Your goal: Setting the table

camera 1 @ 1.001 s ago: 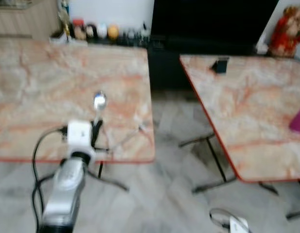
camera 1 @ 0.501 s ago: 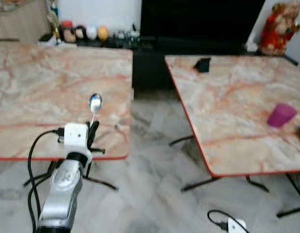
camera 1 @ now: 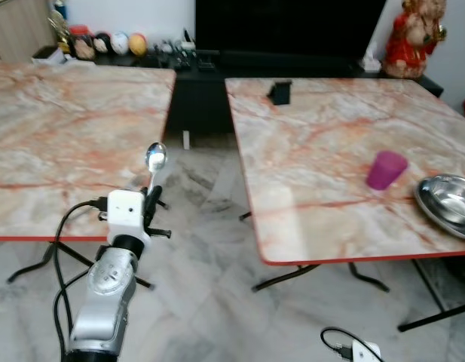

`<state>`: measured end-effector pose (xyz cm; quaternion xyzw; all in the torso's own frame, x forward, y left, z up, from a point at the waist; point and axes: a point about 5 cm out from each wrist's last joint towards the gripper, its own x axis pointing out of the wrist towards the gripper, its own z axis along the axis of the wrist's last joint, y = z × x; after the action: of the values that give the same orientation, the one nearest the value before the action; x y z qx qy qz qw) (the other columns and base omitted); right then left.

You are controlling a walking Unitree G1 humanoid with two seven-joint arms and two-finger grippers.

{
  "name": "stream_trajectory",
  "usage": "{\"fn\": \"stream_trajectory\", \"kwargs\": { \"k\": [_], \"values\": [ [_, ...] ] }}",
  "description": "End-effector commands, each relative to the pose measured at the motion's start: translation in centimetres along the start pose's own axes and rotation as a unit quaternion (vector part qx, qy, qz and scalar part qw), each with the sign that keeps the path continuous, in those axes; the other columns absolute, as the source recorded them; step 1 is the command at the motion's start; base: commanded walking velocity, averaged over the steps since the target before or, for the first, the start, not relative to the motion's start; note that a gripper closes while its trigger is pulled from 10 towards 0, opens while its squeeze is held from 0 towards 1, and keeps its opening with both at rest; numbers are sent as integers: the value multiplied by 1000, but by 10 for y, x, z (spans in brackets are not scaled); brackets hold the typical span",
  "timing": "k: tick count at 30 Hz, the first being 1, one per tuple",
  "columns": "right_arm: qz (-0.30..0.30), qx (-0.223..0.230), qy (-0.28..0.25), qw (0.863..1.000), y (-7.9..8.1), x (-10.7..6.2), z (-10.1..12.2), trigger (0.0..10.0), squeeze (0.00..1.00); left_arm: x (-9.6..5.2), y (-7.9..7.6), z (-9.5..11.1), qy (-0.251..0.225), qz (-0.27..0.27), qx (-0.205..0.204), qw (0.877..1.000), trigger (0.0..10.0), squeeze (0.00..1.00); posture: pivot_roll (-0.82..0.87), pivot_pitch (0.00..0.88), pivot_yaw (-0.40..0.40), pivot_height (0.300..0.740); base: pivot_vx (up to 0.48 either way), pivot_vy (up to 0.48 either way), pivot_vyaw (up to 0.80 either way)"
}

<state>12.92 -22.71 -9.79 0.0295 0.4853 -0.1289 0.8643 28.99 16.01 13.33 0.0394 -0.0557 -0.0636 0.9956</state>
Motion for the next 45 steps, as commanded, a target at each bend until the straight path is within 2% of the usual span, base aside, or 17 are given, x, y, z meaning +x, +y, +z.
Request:
{"fn": "stream_trajectory", "kwargs": {
  "k": [1,28,33,45],
  "values": [
    [1,9,-6,1000,3,1,4,10000,0,1,6,5,-9,7,13,1000,10000,0,72,0,-87,740,0,-379,0],
    [1,1,-11,1000,3,1,7,10000,0,0,8,5,-8,17,12,1000,10000,0,81,0,-91,740,0,-376,0],
    [0,-2,-12,1000,3,1,7,10000,0,3,7,6,-9,15,11,1000,10000,0,80,0,-89,740,0,-375,713],
    [0,12,-14,1000,3,1,7,10000,0,2,7,6,-9,10,20,1000,10000,0,88,0,-95,740,0,-377,0]
  ]
}}
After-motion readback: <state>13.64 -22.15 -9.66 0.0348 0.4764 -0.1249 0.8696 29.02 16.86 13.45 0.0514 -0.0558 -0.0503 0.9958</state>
